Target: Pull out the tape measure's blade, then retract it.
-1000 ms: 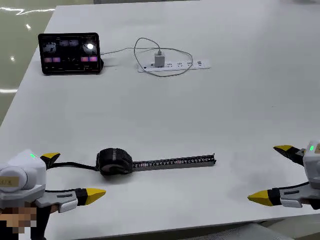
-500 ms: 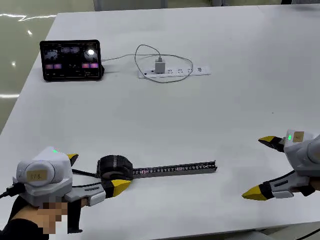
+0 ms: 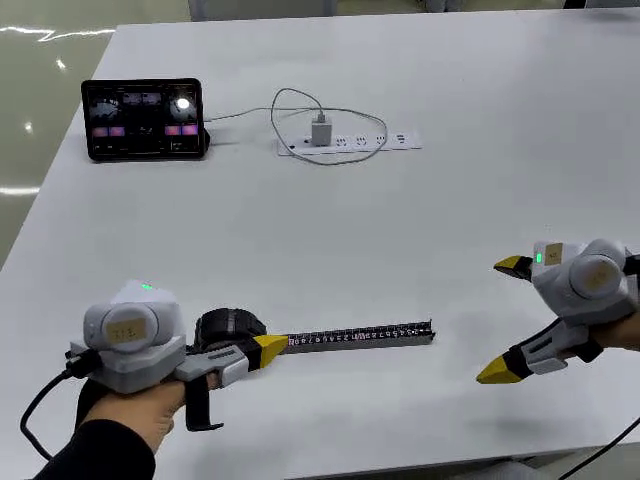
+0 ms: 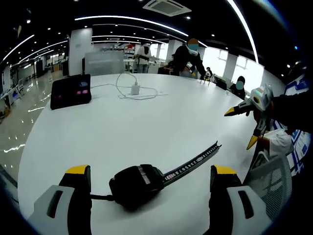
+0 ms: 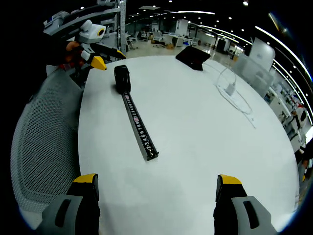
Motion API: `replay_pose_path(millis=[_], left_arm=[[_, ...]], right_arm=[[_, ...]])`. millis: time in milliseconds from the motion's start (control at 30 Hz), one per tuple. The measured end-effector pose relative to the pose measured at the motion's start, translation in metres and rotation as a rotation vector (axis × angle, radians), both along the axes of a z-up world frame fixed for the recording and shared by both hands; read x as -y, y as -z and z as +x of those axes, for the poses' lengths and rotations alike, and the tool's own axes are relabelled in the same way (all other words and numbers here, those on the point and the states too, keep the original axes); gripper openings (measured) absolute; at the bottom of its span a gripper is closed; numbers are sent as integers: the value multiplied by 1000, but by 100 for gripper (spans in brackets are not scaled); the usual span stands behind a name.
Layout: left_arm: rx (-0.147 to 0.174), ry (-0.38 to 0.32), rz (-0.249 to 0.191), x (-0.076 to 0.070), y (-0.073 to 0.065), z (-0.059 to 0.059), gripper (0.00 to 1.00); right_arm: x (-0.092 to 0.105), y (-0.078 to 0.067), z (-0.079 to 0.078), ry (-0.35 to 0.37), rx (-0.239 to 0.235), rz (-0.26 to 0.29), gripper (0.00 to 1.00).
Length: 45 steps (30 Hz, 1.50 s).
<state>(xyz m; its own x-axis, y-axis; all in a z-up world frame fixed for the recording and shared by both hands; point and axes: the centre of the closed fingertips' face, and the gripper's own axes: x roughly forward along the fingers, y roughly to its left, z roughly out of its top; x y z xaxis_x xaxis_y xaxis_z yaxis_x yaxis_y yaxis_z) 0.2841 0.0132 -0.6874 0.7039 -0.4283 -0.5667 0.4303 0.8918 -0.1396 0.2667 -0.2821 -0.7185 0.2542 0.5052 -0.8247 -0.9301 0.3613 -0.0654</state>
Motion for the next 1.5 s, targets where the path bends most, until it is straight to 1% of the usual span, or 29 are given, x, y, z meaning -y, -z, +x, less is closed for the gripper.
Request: replay_pose_path(millis=[33, 67, 133, 167, 233, 267, 300, 367, 400, 433, 500, 567, 667, 800, 833, 867, 967, 1033, 1067, 1100, 1133, 1167, 1200, 1233, 1267, 1300, 1367, 1433, 1500], left_arm=[[-8, -1, -13, 2, 1, 0, 99], [-16, -18, -27, 3, 2, 0, 99], [-23, -51, -25, 1, 4, 2, 99], [-23, -72, -36, 0, 5, 3, 99], [-19, -96, -33, -2, 6, 5, 99], [-14, -108, -18, -3, 8, 5, 99], [-13, -120, -18, -4, 9, 5, 99], [4, -138, 5, -6, 15, 7, 99], [5, -151, 9, -7, 17, 7, 99], [8, -181, 1, -9, 20, 8, 99], [26, -201, -1, -10, 21, 10, 99], [37, -208, 6, -13, 22, 12, 99], [53, -237, 0, -20, 23, 16, 99], [79, -242, -3, -19, 25, 17, 99], [95, -232, 0, -16, 26, 16, 99], [109, -224, 6, -16, 27, 17, 99], [130, -210, 26, -12, 31, 17, 99], [160, -216, 27, -14, 31, 18, 99], [200, -233, 41, -18, 29, 20, 99], [228, -230, 55, -20, 27, 21, 99], [229, -231, 64, -22, 29, 19, 99], [218, -260, 39, -25, 29, 21, 99], [214, -275, 19, -26, 29, 23, 99], [219, -270, 20, -26, 28, 24, 99], [234, -263, 28, -24, 29, 25, 99], [240, -253, 42, -23, 30, 26, 99], [230, -236, 51, -19, 37, 26, 99], [230, -230, 46, -18, 37, 26, 99], [234, -224, 55, -19, 36, 25, 99]], right_arm=[[-2, 0, 0, -9, -1, -2, 99], [-3, 1, 1, -11, 0, -4, 99], [-7, 2, 2, -29, -6, -10, 99], [-8, 2, 3, -41, -6, -14, 99], [-10, 4, 5, -52, -7, -25, 99], [-12, 6, 6, -61, -11, -28, 99], [-13, 6, 6, -68, -13, -28, 99], [-17, 8, 8, -87, -12, -30, 99], [-18, 9, 9, -94, -11, -32, 99], [-20, 11, 10, -101, -15, -37, 99], [-23, 14, 12, -106, -24, -41, 99], [-26, 15, 13, -111, -25, -38, 99], [-33, 19, 13, -138, -31, -40, 99], [-35, 25, 18, -160, -33, -54, 99], [-37, 27, 19, -165, -36, -52, 99], [-37, 28, 19, -169, -38, -53, 99], [-39, 32, 19, -178, -45, -64, 99], [-40, 34, 20, -183, -48, -68, 99], [-41, 35, 21, -185, -49, -70, 99], [-42, 34, 20, -186, -50, -70, 99], [-43, 34, 20, -187, -52, -69, 99], [-44, 34, 21, -187, -56, -64, 99], [-44, 35, 22, -186, -56, -63, 99], [-45, 35, 23, -183, -56, -63, 99], [-46, 37, 24, -183, -57, -64, 99], [-46, 38, 25, -184, -59, -65, 99], [-46, 41, 24, -190, -65, -73, 99], [-45, 45, 22, -201, -71, -84, 99], [-44, 48, 21, -217, -75, -97, 99]])
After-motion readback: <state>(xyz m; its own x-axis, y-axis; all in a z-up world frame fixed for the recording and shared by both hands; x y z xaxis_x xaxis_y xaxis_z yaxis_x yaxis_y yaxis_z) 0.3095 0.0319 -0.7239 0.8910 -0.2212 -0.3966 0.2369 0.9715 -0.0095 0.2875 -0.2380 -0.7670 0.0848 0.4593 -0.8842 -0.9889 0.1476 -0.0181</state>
